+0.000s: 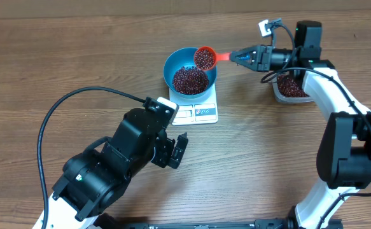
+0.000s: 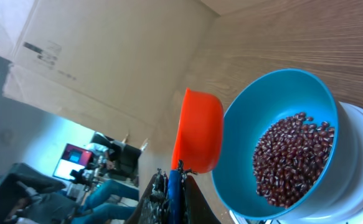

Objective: Scoop item into bowl and weigh 150g on scale
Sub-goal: 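Tip the scoop to pour beans into the teal bowl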

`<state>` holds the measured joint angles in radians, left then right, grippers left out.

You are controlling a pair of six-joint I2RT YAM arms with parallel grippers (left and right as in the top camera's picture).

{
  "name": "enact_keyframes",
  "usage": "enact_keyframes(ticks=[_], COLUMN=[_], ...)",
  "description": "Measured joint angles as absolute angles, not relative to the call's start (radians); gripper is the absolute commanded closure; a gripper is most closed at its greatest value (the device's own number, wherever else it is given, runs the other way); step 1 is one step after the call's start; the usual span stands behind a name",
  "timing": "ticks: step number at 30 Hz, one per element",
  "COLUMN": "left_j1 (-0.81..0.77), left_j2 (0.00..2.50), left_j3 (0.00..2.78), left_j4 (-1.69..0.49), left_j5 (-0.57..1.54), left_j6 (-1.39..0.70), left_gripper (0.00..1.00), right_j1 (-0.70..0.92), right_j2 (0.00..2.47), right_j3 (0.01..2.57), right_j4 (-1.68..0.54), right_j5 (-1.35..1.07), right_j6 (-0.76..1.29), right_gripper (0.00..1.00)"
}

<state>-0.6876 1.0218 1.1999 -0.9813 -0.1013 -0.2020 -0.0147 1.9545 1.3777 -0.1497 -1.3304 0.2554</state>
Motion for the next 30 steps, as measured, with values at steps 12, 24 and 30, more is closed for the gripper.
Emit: enact_keyframes(ticks=[12, 24, 30], left_j1=[-0.688, -0.688, -0.688], left_j2=[1.022, 1.022, 1.022], left_j3=[1.200, 1.200, 1.200], left_j4=[-0.981, -0.981, -0.981], left_j5=[-0.101, -0.101, -0.101], left_j6=[-0.202, -0.202, -0.202], left_gripper=[0.01, 0.01, 0.01], right_j1=[0.020, 0.036, 0.047], right_j2=[1.954, 1.954, 1.954], right_j3=[1.378, 1.378, 1.378], right_j4=[-0.150, -0.150, -0.150], right_j5=[-1.156, -1.121, -1.119], right_j6=[0.244, -0.010, -0.154], right_gripper=[0.96, 0.96, 0.96])
